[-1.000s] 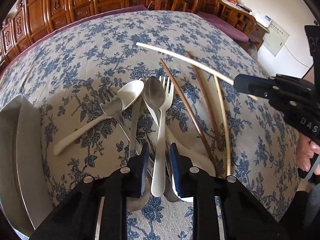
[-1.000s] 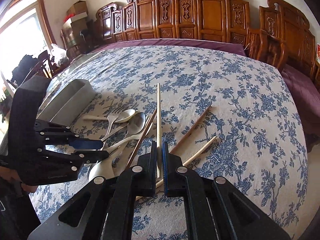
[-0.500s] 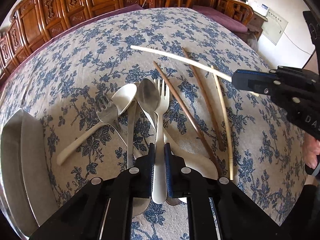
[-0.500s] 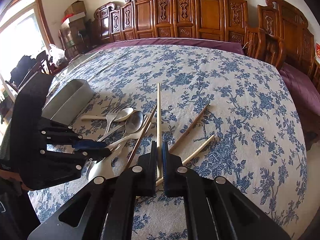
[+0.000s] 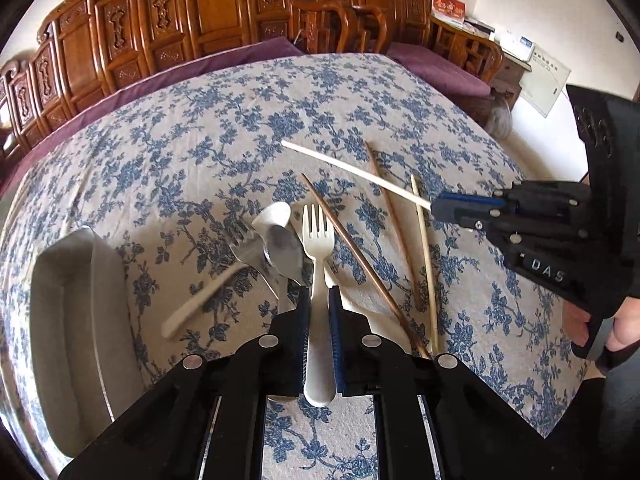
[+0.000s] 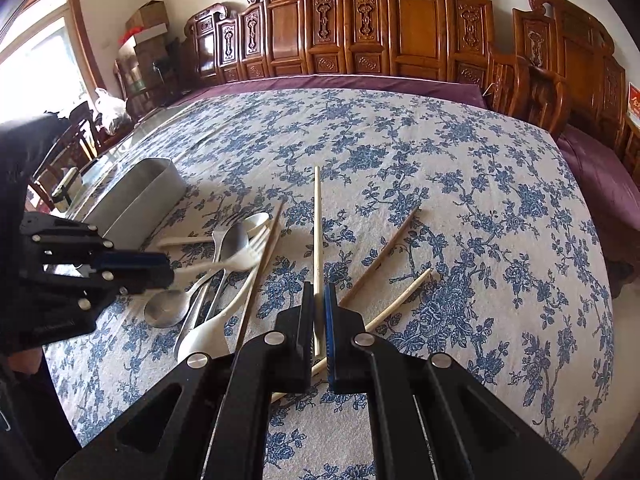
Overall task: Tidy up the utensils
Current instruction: 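Grasp the white plastic fork with the left tool and lift it, then lower the white fork into the metal tray and open the left tool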
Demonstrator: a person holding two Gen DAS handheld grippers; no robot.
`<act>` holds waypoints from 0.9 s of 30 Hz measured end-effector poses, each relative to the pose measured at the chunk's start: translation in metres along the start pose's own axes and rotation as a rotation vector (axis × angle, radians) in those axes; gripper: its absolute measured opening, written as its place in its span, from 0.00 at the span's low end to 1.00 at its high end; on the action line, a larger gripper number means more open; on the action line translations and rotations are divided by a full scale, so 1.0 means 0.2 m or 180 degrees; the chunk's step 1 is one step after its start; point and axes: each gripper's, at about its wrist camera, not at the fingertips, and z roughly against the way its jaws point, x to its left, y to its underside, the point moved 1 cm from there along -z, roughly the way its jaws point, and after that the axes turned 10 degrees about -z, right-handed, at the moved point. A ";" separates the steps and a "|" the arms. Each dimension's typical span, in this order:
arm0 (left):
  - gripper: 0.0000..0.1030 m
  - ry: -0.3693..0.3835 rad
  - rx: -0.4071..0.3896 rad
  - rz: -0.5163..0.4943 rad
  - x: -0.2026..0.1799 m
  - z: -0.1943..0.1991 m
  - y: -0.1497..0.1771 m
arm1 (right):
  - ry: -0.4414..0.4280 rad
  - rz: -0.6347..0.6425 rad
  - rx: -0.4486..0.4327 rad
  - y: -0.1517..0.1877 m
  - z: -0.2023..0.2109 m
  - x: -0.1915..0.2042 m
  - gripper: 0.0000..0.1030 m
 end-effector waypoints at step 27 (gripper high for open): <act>0.08 -0.0479 -0.0273 0.0407 0.49 0.35 0.17 | -0.0009 0.0053 -0.0166 0.00 0.08 0.23 0.06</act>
